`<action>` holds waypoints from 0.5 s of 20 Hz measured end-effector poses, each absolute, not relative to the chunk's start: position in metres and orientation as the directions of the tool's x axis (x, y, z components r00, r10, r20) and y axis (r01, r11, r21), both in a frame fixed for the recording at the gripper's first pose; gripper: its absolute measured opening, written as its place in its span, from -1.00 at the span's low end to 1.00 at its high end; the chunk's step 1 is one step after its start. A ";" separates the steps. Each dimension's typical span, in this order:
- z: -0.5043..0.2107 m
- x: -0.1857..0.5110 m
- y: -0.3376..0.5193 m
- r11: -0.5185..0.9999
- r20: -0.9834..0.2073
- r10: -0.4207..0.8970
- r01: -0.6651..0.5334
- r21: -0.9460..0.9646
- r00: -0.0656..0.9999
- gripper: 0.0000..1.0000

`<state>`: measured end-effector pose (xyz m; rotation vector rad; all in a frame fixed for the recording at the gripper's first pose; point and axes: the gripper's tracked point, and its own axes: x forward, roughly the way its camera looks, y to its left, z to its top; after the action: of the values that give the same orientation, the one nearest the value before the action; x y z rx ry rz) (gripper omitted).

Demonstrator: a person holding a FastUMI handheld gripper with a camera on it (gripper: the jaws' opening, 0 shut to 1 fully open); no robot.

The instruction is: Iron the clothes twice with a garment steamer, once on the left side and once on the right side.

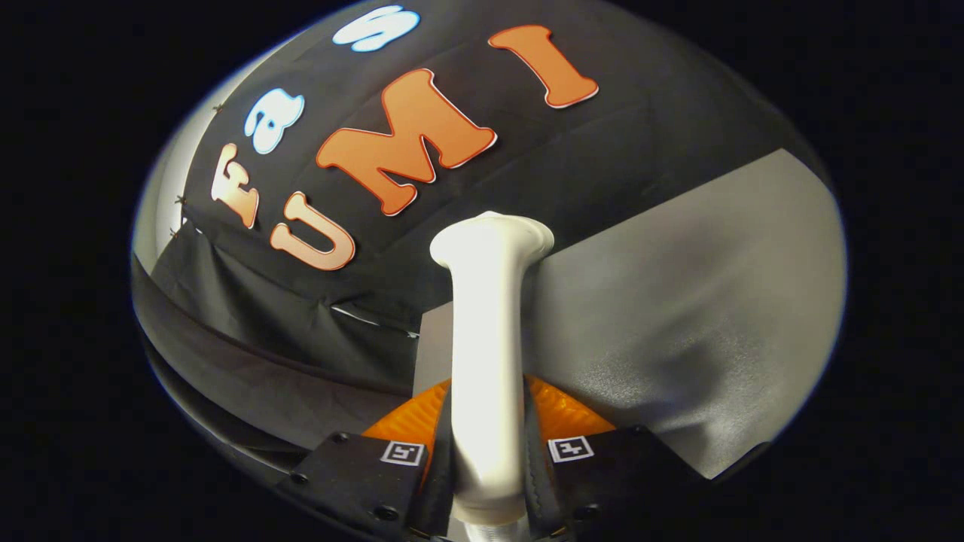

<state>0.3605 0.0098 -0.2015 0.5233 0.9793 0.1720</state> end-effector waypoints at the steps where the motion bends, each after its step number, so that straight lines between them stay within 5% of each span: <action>1: -0.198 0.358 0.008 0.882 -0.744 0.338 0.083 0.464 0.576 -0.09; 10: -0.121 0.297 -0.009 0.961 -0.477 0.069 0.070 0.267 0.876 -0.10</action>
<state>0.2969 -0.0093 -0.1212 0.2826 0.5040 -0.0006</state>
